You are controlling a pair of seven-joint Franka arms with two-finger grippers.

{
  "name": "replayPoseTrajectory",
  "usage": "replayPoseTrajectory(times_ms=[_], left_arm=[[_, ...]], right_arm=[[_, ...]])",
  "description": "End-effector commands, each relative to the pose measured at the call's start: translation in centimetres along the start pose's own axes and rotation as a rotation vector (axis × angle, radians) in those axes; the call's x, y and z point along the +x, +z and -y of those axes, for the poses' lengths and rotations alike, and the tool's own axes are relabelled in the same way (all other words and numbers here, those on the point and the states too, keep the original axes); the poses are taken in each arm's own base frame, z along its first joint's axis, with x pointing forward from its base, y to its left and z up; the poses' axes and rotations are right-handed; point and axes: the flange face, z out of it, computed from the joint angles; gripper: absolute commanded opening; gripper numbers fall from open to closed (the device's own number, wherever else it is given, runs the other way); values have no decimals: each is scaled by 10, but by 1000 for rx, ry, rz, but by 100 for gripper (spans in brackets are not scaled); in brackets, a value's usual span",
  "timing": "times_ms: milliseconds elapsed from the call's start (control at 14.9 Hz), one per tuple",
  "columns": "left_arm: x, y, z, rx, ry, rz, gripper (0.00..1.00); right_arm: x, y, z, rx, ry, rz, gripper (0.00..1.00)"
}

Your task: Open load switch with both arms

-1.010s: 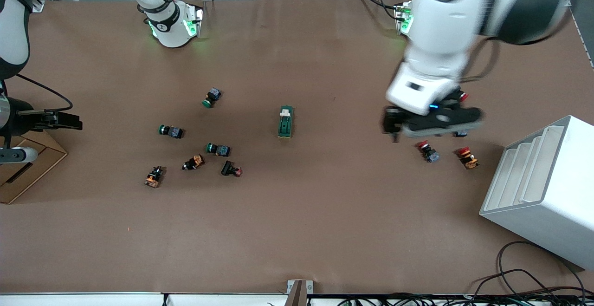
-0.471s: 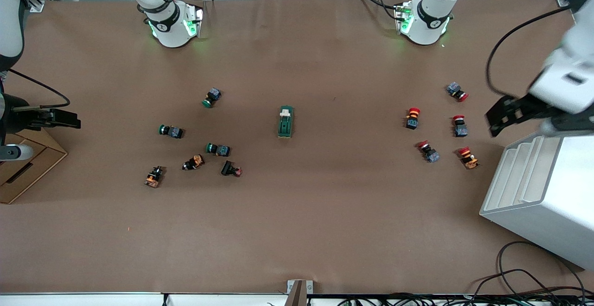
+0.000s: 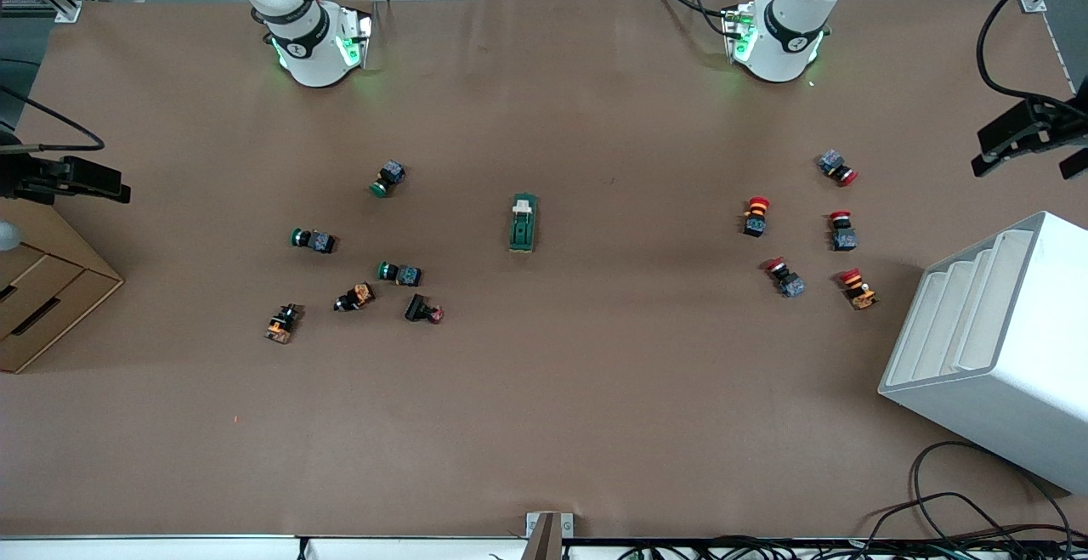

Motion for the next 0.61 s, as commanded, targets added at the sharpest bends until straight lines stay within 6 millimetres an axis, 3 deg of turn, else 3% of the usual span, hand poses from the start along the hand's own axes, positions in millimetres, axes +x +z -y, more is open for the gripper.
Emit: replayPoseTrajectory(times_ms=[0,135,538], left_arm=[[-41,6,-4,-13,9,4,100],[-58,6,-8,-13,14,-2,100],[-61,7,-56,0,14,12,100]], right_arm=[[-21,2,2,9,0,-19,100],[-32,4,7,-11,-11,-34,100],[-43,3,-3,-8,7,-39,100]])
